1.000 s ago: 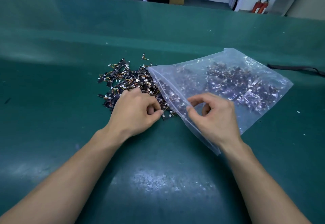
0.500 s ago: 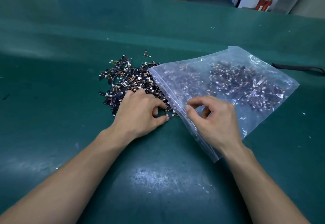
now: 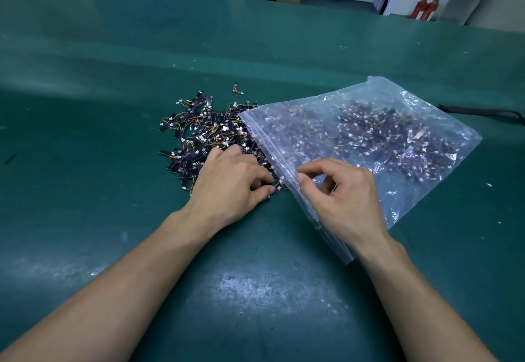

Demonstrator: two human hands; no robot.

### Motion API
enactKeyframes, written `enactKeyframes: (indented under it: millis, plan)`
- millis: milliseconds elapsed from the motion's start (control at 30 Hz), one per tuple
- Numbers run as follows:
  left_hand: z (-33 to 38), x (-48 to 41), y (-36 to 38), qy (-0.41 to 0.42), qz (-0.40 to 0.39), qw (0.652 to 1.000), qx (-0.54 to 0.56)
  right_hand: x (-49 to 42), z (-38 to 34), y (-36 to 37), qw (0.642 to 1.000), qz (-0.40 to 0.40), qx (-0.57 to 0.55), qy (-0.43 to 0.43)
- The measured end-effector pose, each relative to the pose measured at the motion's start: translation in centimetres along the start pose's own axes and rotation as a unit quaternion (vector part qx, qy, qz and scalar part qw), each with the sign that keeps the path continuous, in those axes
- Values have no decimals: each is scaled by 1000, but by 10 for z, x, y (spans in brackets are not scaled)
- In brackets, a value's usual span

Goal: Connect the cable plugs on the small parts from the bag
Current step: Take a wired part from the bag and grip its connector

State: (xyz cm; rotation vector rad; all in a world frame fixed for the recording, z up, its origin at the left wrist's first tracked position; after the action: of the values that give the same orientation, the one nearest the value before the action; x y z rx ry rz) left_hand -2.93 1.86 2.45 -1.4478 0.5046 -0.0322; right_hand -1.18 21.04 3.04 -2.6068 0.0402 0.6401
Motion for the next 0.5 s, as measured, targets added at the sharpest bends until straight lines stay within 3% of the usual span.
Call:
enactKeyframes:
  millis: [200,300,500]
  plan:
    - [2,1,-2,16,3,1000,-9,1,-1,2,1000,-7,-1,-5]
    - [-1,3,-4,3,18,999,49,1,-4,2,1000,-6,-4,-7]
    - [-4,11,-22,-45,151,965,210,3,-11,3,998,-26,-42,-38]
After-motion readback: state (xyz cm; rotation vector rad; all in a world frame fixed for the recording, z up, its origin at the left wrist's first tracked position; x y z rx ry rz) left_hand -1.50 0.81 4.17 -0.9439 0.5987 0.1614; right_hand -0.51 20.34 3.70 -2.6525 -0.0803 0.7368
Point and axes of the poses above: each hand's wrist, its own x-axis away from the middle knuckle, its own y-axis out of the palm, z = x × y, the point moved 3 cm from there along -x, towards the middle knuckle, and after that the axes turned 14 degrees about -x, right-handed, at the moved point
